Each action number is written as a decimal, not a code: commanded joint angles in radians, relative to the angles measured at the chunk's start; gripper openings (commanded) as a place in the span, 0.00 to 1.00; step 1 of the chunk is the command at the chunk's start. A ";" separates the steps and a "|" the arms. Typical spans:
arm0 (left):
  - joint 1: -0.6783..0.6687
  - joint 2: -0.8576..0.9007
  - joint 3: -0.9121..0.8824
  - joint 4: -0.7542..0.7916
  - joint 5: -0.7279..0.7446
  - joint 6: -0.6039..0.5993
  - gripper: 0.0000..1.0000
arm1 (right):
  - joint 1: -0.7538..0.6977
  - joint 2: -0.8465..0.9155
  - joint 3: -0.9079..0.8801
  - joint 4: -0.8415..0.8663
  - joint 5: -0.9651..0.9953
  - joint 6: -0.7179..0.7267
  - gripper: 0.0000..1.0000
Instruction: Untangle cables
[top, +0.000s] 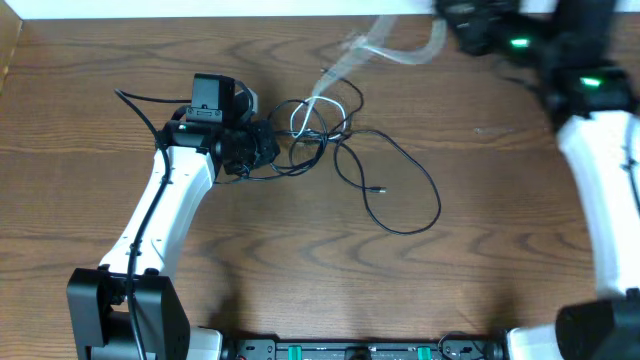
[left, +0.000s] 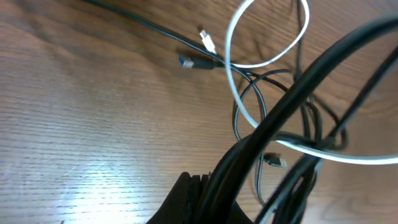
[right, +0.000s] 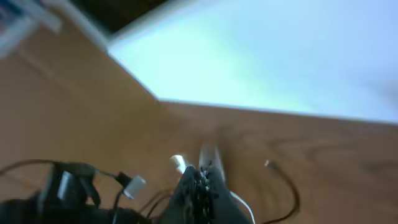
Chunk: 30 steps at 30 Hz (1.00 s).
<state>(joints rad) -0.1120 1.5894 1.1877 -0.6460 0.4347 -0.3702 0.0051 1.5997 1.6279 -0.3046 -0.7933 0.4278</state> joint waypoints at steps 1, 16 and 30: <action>0.004 -0.004 0.006 0.000 -0.040 -0.005 0.08 | -0.088 -0.026 0.005 -0.002 -0.111 0.050 0.01; 0.003 0.002 0.006 -0.001 -0.016 -0.005 0.07 | -0.047 0.020 0.005 -0.308 -0.009 -0.143 0.54; 0.003 0.002 0.006 -0.001 -0.017 -0.005 0.08 | 0.335 0.200 0.005 -0.470 0.188 -0.112 0.57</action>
<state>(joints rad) -0.1123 1.5894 1.1877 -0.6468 0.4164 -0.3702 0.2752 1.7481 1.6279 -0.7738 -0.6651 0.2634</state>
